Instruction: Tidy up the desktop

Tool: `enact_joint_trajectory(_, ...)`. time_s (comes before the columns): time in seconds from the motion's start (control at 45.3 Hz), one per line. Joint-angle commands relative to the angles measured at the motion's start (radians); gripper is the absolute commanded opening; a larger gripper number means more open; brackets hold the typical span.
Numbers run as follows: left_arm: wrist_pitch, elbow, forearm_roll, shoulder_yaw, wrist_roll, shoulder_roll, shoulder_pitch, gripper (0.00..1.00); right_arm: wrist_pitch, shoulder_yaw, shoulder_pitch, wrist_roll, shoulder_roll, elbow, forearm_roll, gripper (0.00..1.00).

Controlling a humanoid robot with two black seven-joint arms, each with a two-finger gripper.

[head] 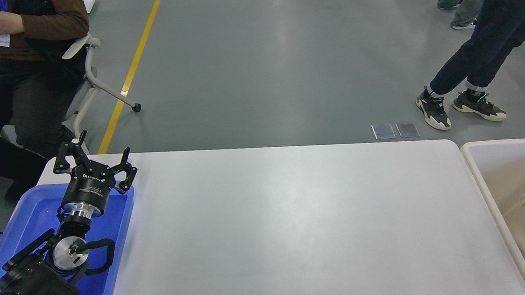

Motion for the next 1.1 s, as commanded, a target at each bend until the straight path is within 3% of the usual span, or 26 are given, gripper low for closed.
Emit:
enact_joint_trajectory(0.0, 0.000, 0.000, 0.000, 0.000, 0.000, 0.001, 0.000, 1.00, -0.009, -0.003, -0.001, 0.001, 0.009, -0.002, 0.068, 1.00)
enact_joint_trajectory(0.618, 0.000, 0.000, 0.000, 0.000, 0.000, 0.000, 0.000, 1.00, -0.009, 0.030, 0.012, 0.001, 0.011, 0.009, 0.086, 1.00)
enact_joint_trajectory(0.817, 0.000, 0.000, 0.000, 0.000, 0.000, 0.000, 0.000, 1.00, 0.012, 0.090, 0.032, 0.011, 0.012, 0.021, 0.445, 1.00)
enact_joint_trajectory(1.082, 0.000, 0.000, 0.000, 0.000, 0.000, 0.000, 0.000, 1.00, 0.121, 0.187, 0.081, 0.012, 0.049, 0.079, 0.586, 1.00)
